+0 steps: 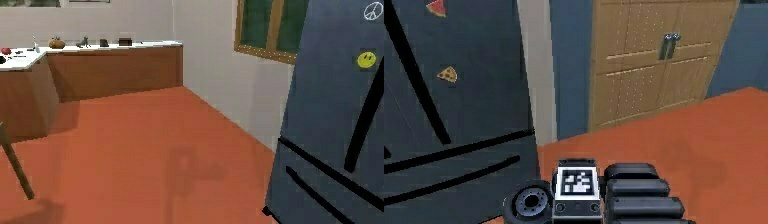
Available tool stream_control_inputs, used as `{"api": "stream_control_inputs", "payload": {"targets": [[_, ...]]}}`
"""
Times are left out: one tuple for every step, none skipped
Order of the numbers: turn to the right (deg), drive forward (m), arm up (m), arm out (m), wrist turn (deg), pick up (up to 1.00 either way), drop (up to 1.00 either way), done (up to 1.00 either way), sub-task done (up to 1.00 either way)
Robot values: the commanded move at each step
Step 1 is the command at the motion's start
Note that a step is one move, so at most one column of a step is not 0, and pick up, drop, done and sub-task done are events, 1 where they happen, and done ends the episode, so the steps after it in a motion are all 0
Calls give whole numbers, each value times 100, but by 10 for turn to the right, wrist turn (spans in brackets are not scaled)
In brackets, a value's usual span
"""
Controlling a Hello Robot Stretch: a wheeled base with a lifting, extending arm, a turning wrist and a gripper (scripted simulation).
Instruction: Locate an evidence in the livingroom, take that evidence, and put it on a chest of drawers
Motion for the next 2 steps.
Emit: {"api": "stream_control_inputs", "payload": {"targets": [[-90,0,0,0,0,0,0,0,0],[0,30,0,0,0,0,0,0,0]]}}
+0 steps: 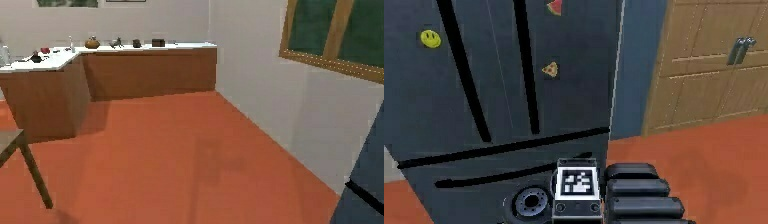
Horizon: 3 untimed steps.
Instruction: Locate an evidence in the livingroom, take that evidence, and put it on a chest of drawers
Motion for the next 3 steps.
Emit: {"api": "stream_control_inputs", "payload": {"targets": [[-150,0,0,0,0,0,0,0,0],[0,100,0,0,0,0,0,0,0],[0,50,0,0,0,0,0,0,0]]}}
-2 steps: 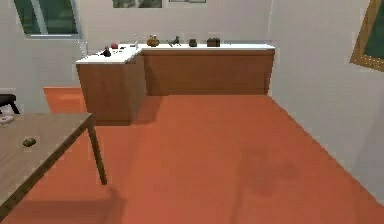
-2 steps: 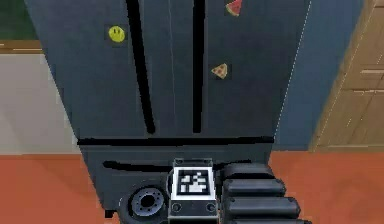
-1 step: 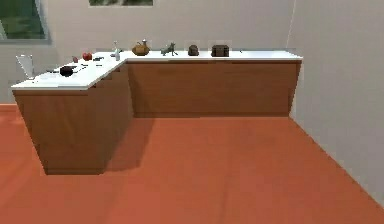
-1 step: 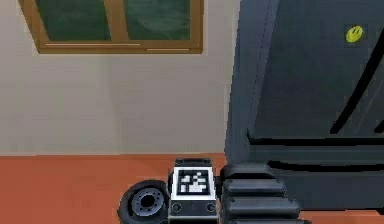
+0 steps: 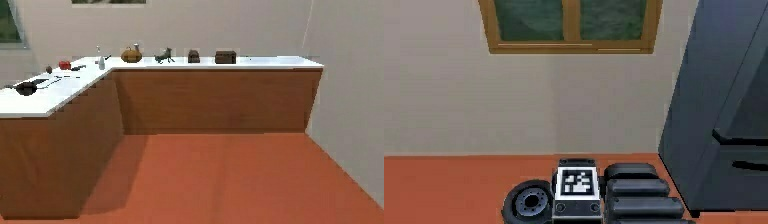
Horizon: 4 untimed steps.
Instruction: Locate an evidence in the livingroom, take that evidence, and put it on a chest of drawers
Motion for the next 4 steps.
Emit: {"api": "stream_control_inputs", "payload": {"targets": [[-450,0,0,0,0,0,0,0,0],[-180,0,0,0,0,0,0,0,0],[0,100,0,0,0,0,0,0,0],[0,70,0,0,0,0,0,0,0]]}}
